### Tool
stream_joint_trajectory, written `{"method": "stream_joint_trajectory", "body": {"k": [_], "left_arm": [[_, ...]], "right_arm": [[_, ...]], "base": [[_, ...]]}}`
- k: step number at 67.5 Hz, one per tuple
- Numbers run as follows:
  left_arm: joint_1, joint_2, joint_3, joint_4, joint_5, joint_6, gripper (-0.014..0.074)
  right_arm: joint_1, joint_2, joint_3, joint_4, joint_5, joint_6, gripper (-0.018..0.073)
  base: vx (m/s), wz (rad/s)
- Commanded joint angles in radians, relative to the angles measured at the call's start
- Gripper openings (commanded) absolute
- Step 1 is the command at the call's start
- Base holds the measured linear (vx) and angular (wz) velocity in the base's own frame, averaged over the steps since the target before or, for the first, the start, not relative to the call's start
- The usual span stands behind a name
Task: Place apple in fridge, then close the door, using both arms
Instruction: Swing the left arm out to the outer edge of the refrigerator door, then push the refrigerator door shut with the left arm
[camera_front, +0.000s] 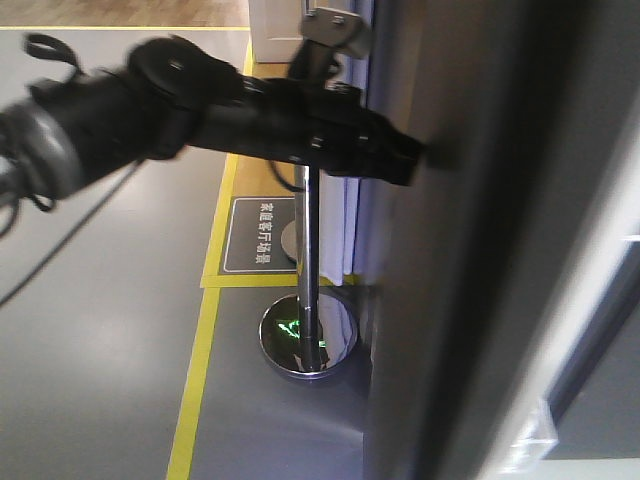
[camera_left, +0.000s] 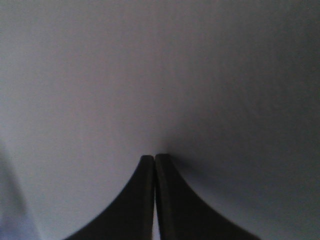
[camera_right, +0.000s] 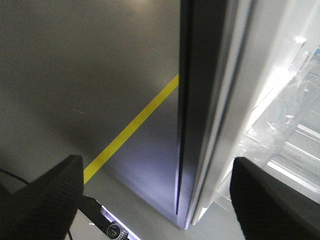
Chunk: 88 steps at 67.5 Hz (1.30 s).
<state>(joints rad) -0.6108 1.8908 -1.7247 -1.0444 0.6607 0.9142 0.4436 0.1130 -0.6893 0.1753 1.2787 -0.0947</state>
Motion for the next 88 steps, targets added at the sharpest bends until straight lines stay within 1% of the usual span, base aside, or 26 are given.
{"method": "stream_joint_trajectory", "body": {"k": [1, 5, 12, 16, 27, 35, 40, 45, 51, 55, 57, 59, 61, 64, 65, 66, 69, 70, 72, 73, 76, 77, 80, 84, 88], "left_arm": [[-0.072, -0.029, -0.036, -0.164, -0.116, 0.073, -0.0006], [-0.099, -0.013, -0.043, -0.201, -0.164, 0.123, -0.0006], [-0.140, 0.027, -0.084, -0.234, -0.216, 0.163, -0.0006], [-0.162, 0.060, -0.123, -0.243, -0.237, 0.164, -0.0006], [-0.207, 0.171, -0.292, -0.245, -0.272, 0.164, -0.0006], [-0.216, 0.227, -0.377, -0.245, -0.268, 0.164, -0.0006], [-0.216, 0.232, -0.385, -0.243, -0.260, 0.164, -0.0006], [-0.212, 0.230, -0.385, -0.229, -0.248, 0.164, -0.0006], [-0.203, 0.221, -0.385, -0.171, -0.216, 0.146, -0.0006], [-0.195, 0.209, -0.385, -0.128, -0.193, 0.087, -0.0006], [-0.194, 0.200, -0.385, -0.101, -0.178, 0.052, -0.0006], [-0.191, 0.194, -0.385, -0.056, -0.163, 0.010, -0.0006], [-0.187, 0.185, -0.385, -0.020, -0.150, -0.049, -0.0006], [-0.186, 0.170, -0.385, 0.053, -0.127, -0.122, -0.0006], [-0.186, 0.167, -0.385, 0.082, -0.124, -0.134, -0.0006], [-0.184, 0.161, -0.385, 0.112, -0.117, -0.172, -0.0006], [-0.184, 0.140, -0.385, 0.214, -0.096, -0.251, -0.0006], [-0.184, 0.133, -0.385, 0.267, -0.088, -0.278, -0.0006], [-0.184, 0.120, -0.385, 0.341, -0.068, -0.336, -0.0006], [-0.184, 0.112, -0.385, 0.377, -0.057, -0.382, -0.0006], [-0.184, 0.085, -0.385, 0.485, -0.009, -0.471, -0.0006], [-0.184, 0.076, -0.385, 0.538, 0.005, -0.499, -0.0006], [-0.184, 0.051, -0.385, 0.642, 0.051, -0.589, -0.0006], [-0.184, 0.018, -0.385, 0.768, 0.121, -0.663, -0.0006], [-0.184, -0.017, -0.385, 0.890, 0.202, -0.761, -0.0006]], "right_arm": [[-0.001, 0.018, -0.025, 0.009, 0.004, -0.009, 0.0581], [-0.001, 0.018, -0.025, 0.009, 0.004, -0.009, 0.0581], [-0.001, 0.018, -0.025, 0.009, 0.004, -0.009, 0.0581], [-0.001, 0.018, -0.025, 0.009, 0.004, -0.009, 0.0581], [-0.001, 0.018, -0.025, 0.009, 0.004, -0.009, 0.0581], [-0.001, 0.018, -0.025, 0.009, 0.004, -0.009, 0.0581], [-0.001, 0.018, -0.025, 0.009, 0.004, -0.009, 0.0581], [-0.001, 0.018, -0.025, 0.009, 0.004, -0.009, 0.0581], [-0.001, 0.018, -0.025, 0.009, 0.004, -0.009, 0.0581], [-0.001, 0.018, -0.025, 0.009, 0.004, -0.009, 0.0581], [-0.001, 0.018, -0.025, 0.009, 0.004, -0.009, 0.0581], [-0.001, 0.018, -0.025, 0.009, 0.004, -0.009, 0.0581], [-0.001, 0.018, -0.025, 0.009, 0.004, -0.009, 0.0581], [-0.001, 0.018, -0.025, 0.009, 0.004, -0.009, 0.0581], [-0.001, 0.018, -0.025, 0.009, 0.004, -0.009, 0.0581], [-0.001, 0.018, -0.025, 0.009, 0.004, -0.009, 0.0581], [-0.001, 0.018, -0.025, 0.009, 0.004, -0.009, 0.0581], [-0.001, 0.018, -0.025, 0.009, 0.004, -0.009, 0.0581], [-0.001, 0.018, -0.025, 0.009, 0.004, -0.009, 0.0581], [-0.001, 0.018, -0.025, 0.009, 0.004, -0.009, 0.0581], [-0.001, 0.018, -0.025, 0.009, 0.004, -0.009, 0.0581], [-0.001, 0.018, -0.025, 0.009, 0.004, -0.009, 0.0581], [-0.001, 0.018, -0.025, 0.010, 0.001, -0.009, 0.0581], [-0.001, 0.018, -0.025, 0.010, -0.007, -0.009, 0.0581], [-0.001, 0.018, -0.025, 0.010, -0.008, -0.009, 0.0581]], "base": [[0.00, 0.00], [0.00, 0.00], [0.00, 0.00], [0.00, 0.00], [0.00, 0.00], [0.00, 0.00], [0.00, 0.00], [0.00, 0.00], [0.00, 0.00], [0.00, 0.00], [0.00, 0.00], [0.00, 0.00], [0.00, 0.00], [0.00, 0.00], [0.00, 0.00], [0.00, 0.00], [0.00, 0.00], [0.00, 0.00], [0.00, 0.00], [0.00, 0.00], [0.00, 0.00], [0.00, 0.00], [0.00, 0.00], [0.00, 0.00], [0.00, 0.00]]}}
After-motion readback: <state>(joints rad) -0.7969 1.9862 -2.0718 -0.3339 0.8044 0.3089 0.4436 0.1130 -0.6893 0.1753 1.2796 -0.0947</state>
